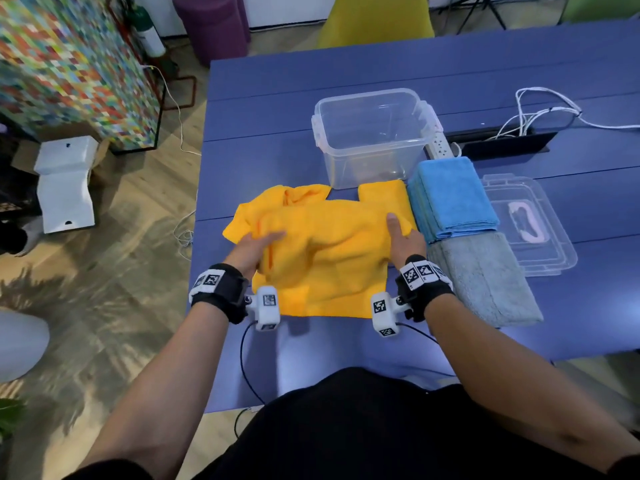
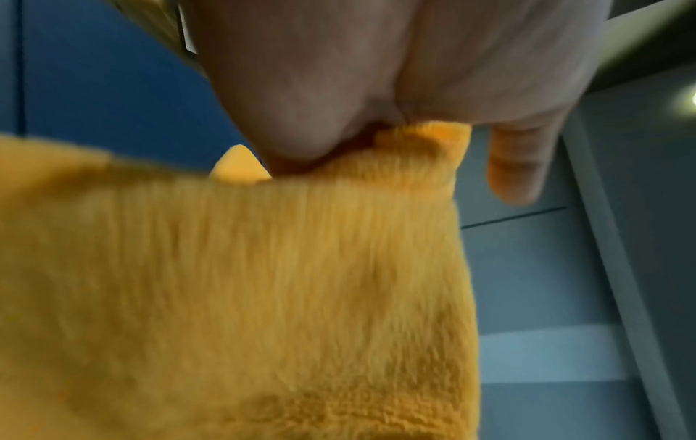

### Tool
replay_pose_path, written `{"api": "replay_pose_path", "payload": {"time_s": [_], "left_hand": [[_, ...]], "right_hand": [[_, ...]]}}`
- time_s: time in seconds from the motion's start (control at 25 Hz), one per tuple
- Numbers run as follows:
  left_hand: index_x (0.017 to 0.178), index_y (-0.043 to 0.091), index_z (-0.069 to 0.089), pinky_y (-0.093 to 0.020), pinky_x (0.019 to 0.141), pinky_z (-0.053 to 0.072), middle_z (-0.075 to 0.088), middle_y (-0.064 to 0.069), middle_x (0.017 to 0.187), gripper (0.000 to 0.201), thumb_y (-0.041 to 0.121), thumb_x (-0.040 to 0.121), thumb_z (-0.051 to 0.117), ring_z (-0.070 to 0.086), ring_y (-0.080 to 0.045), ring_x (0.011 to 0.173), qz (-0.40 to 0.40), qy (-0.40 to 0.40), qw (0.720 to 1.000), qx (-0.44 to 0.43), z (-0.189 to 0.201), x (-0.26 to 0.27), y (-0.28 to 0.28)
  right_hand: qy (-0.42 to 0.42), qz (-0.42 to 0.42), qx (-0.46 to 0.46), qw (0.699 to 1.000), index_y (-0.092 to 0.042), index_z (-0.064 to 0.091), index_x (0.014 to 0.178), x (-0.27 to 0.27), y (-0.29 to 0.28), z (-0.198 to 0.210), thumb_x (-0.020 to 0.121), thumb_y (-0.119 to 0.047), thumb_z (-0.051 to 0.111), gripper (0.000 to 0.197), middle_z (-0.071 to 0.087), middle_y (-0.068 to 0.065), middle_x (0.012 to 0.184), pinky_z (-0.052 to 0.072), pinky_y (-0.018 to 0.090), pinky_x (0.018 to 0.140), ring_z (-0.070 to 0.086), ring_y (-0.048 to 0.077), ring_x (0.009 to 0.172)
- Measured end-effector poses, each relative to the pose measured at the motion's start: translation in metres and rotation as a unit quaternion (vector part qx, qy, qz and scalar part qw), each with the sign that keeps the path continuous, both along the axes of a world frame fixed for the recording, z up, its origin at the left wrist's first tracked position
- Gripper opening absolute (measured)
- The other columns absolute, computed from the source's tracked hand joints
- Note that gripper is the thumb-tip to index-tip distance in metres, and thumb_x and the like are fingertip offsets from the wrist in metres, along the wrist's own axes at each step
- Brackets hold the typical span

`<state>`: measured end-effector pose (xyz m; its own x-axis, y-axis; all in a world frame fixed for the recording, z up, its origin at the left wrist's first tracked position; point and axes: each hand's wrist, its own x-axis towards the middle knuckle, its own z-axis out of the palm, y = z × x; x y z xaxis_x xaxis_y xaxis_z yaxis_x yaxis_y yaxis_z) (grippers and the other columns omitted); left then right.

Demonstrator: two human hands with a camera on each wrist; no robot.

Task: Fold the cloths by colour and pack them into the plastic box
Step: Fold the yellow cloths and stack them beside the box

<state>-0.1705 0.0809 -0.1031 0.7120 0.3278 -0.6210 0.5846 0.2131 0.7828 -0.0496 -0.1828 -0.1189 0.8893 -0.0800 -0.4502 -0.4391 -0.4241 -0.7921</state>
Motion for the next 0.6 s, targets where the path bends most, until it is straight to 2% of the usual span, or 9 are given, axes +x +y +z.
{"api": "replay_pose_path", "payload": {"time_s": [0.08,0.16,0.2,0.28,0.32,0.4,0.52,0.56,0.6], "left_hand": [[0.124,0.014,0.055,-0.045,0.093,0.052,0.061,-0.002,0.127,0.063,0.051,0.077,0.076,0.061,-0.026,0.11,-0.148,0.097,0.968,0.177,-0.012,-0.002,0.006],[0.132,0.016,0.056,-0.048,0.098,0.049,0.06,-0.004,0.132,0.07,0.056,0.077,0.074,0.059,-0.028,0.115,-0.07,0.04,0.979,0.185,-0.006,0.001,0.015],[0.129,0.016,0.059,-0.048,0.098,0.049,0.062,-0.005,0.129,0.067,0.054,0.076,0.075,0.06,-0.029,0.115,0.008,-0.028,0.988,0.152,0.005,0.005,0.02],[0.113,0.015,0.069,-0.045,0.093,0.053,0.071,-0.008,0.113,0.035,0.03,0.082,0.076,0.066,-0.029,0.107,0.119,-0.183,0.974,0.055,0.028,0.011,0.028],[0.105,0.014,0.071,-0.042,0.09,0.054,0.072,-0.008,0.108,0.026,0.018,0.08,0.075,0.067,-0.028,0.104,0.137,-0.232,0.963,0.012,0.038,0.011,0.033],[0.096,0.012,0.072,-0.038,0.084,0.056,0.073,-0.007,0.103,0.035,0.012,0.061,0.074,0.067,-0.027,0.098,0.156,-0.263,0.951,-0.049,0.048,0.003,0.032],[0.1,0.015,0.064,-0.04,0.084,0.053,0.072,0.001,0.098,0.055,0.017,0.045,0.071,0.063,-0.028,0.101,0.083,-0.14,0.987,-0.007,0.004,-0.027,0.017],[0.106,0.014,0.06,-0.042,0.088,0.05,0.068,0.001,0.102,0.058,0.022,0.049,0.072,0.06,-0.03,0.107,-0.001,-0.043,0.998,0.054,-0.018,-0.042,0.007],[0.114,0.011,0.056,-0.042,0.091,0.047,0.062,-0.001,0.108,0.065,0.033,0.055,0.073,0.057,-0.031,0.11,-0.11,0.077,0.984,0.121,-0.042,-0.059,-0.001]], "right_hand": [[0.013,0.015,-0.005,1.0,0.003,0.038,0.141,0.004,-0.002,0.002,0.09,-0.063,0.047,0.083,0.047,0.019,0.14,0.038,0.038,0.1,0.047,0.033,0.125],[-0.004,0.012,-0.007,1.0,0.001,0.035,0.144,0.013,-0.001,0.018,0.091,-0.062,0.047,0.083,0.04,0.021,0.146,0.035,0.041,0.107,0.041,0.034,0.132],[-0.033,0.007,0.0,0.999,-0.002,0.042,0.139,0.018,0.0,0.028,0.09,-0.063,0.048,0.079,0.045,0.022,0.141,0.038,0.041,0.104,0.045,0.033,0.128],[-0.107,-0.005,0.056,0.993,-0.013,0.062,0.098,0.031,-0.003,0.05,0.084,-0.066,0.055,0.056,0.058,0.014,0.097,0.045,0.036,0.079,0.056,0.024,0.091],[-0.139,-0.018,0.098,0.985,-0.017,0.057,0.078,0.034,-0.004,0.06,0.082,-0.065,0.059,0.048,0.053,0.008,0.08,0.043,0.033,0.068,0.05,0.019,0.075],[-0.15,-0.026,0.152,0.977,-0.02,0.052,0.065,0.033,-0.008,0.063,0.079,-0.061,0.066,0.046,0.052,0.001,0.069,0.044,0.032,0.062,0.048,0.015,0.066],[-0.068,0.058,0.08,0.993,-0.018,0.05,0.068,0.007,-0.021,0.022,0.064,-0.074,0.067,0.059,0.054,0.003,0.069,0.04,0.032,0.06,0.049,0.018,0.063],[-0.017,0.114,0.007,0.993,-0.016,0.048,0.071,-0.007,-0.029,-0.005,0.058,-0.081,0.063,0.067,0.054,0.005,0.072,0.037,0.032,0.061,0.049,0.019,0.064],[0.047,0.182,-0.064,0.98,-0.013,0.052,0.079,-0.023,-0.038,-0.032,0.055,-0.085,0.059,0.076,0.06,0.008,0.084,0.039,0.033,0.066,0.055,0.023,0.074]]}}
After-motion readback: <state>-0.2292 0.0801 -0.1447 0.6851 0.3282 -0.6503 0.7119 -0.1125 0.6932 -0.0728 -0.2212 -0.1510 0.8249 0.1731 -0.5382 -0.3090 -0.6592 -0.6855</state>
